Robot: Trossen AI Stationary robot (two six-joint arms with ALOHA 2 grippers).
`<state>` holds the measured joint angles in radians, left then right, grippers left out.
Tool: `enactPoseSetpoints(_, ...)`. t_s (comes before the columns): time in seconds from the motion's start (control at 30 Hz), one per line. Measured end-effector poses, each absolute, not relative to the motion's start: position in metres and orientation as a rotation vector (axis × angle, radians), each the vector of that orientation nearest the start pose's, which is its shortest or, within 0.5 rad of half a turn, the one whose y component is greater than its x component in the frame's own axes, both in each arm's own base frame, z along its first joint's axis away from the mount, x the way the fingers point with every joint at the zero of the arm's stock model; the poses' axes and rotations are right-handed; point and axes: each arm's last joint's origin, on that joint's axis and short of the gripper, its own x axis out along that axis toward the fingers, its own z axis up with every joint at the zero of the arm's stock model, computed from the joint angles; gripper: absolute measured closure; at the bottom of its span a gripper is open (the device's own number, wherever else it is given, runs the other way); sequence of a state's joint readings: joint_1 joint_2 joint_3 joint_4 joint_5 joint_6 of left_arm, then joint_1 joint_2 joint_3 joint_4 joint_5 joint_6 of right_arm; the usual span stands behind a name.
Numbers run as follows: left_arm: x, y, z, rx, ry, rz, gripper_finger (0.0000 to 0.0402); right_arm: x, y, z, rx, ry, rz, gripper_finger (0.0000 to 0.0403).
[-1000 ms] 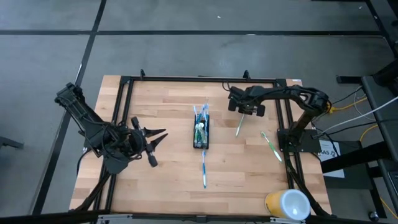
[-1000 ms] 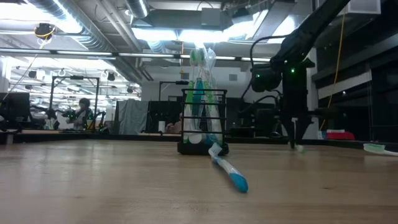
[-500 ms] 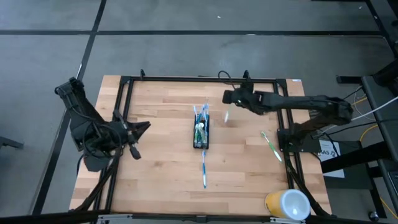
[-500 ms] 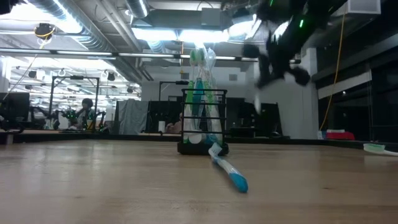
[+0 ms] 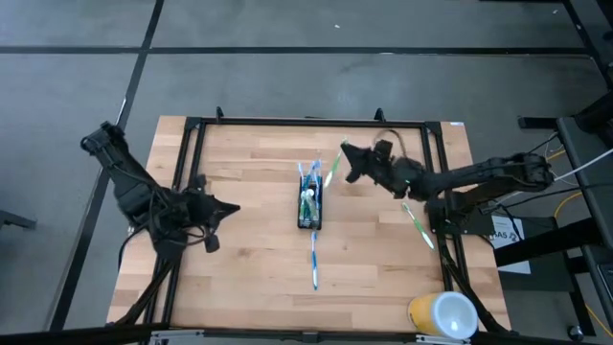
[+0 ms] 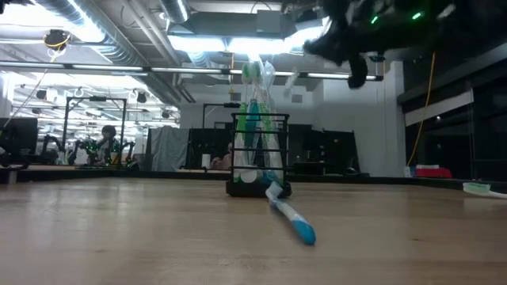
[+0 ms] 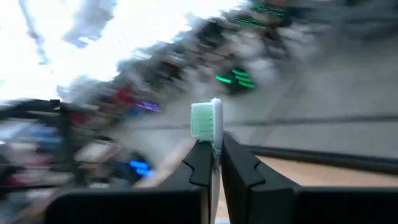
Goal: Pick & Place toothbrushing station
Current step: Put the green toothbrush into the black organizer
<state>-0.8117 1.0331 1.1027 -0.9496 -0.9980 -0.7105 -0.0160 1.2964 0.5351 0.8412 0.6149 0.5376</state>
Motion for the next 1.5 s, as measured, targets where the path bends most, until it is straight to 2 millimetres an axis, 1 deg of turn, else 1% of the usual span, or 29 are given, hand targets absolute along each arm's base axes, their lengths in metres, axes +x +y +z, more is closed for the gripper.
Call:
enactPoseSetpoints(0.07, 0.144, -0.11, 0.341, -0.012, 0.49, 0.315, 0.039, 0.255, -0.01, 0.241, 0.521, -0.29, -0.512, 0.0388)
enactPoseSetpoints(0.13, 0.146, -0.108, 0.341, -0.021, 0.516, 0.305, 0.0387, 0.255, 0.0, 0.241, 0.475, -0.266, -0.473, 0.0388)
enactPoseSetpoints(0.23, 0.151, -0.104, 0.341, -0.03, 0.517, 0.322, 0.0387, 0.262, 0.012, 0.25, 0.391, -0.24, -0.433, 0.0388)
enactPoseSetpoints(0.3, 0.154, -0.101, 0.342, -0.036, 0.508, 0.335, 0.0387, 0.266, 0.019, 0.251, 0.314, -0.21, -0.428, 0.0388)
enactPoseSetpoints(0.4, 0.163, -0.101, 0.342, -0.044, 0.498, 0.341, 0.039, 0.273, 0.024, 0.256, 0.226, -0.199, -0.42, 0.0388)
enactPoseSetpoints(0.53, 0.179, -0.106, 0.336, -0.041, 0.519, 0.327, 0.039, 0.287, 0.035, 0.247, 0.15, -0.141, -0.405, 0.0388)
enactPoseSetpoints(0.6, 0.185, -0.108, 0.331, -0.022, 0.543, 0.332, 0.0389, 0.296, 0.044, 0.248, 0.118, -0.134, -0.394, 0.0388)
enactPoseSetpoints(0.8, 0.193, -0.112, 0.323, -0.002, 0.571, 0.347, 0.0387, 0.32, 0.07, 0.249, 0.013, -0.111, -0.359, 0.0388)
enactPoseSetpoints(0.97, 0.193, -0.113, 0.323, 0.012, 0.563, 0.359, 0.0391, 0.339, 0.089, 0.238, -0.061, -0.1, -0.326, 0.0388)
enactPoseSetpoints(1.07, 0.193, -0.113, 0.323, 0.025, 0.553, 0.369, 0.0389, 0.345, 0.096, 0.235, -0.096, -0.114, -0.34, 0.0388)
enactPoseSetpoints(1.17, 0.192, -0.115, 0.323, 0.045, 0.553, 0.361, 0.0387, 0.35, 0.097, 0.222, -0.124, -0.082, -0.359, 0.0388)
enactPoseSetpoints(1.37, 0.19, -0.118, 0.324, 0.075, 0.54, 0.359, 0.0386, 0.358, 0.096, 0.198, -0.125, -0.049, -0.403, 0.0388)
enactPoseSetpoints(1.5, 0.189, -0.12, 0.324, 0.075, 0.53, 0.352, 0.0386, 0.361, 0.092, 0.18, -0.081, -0.018, -0.424, 0.0388)
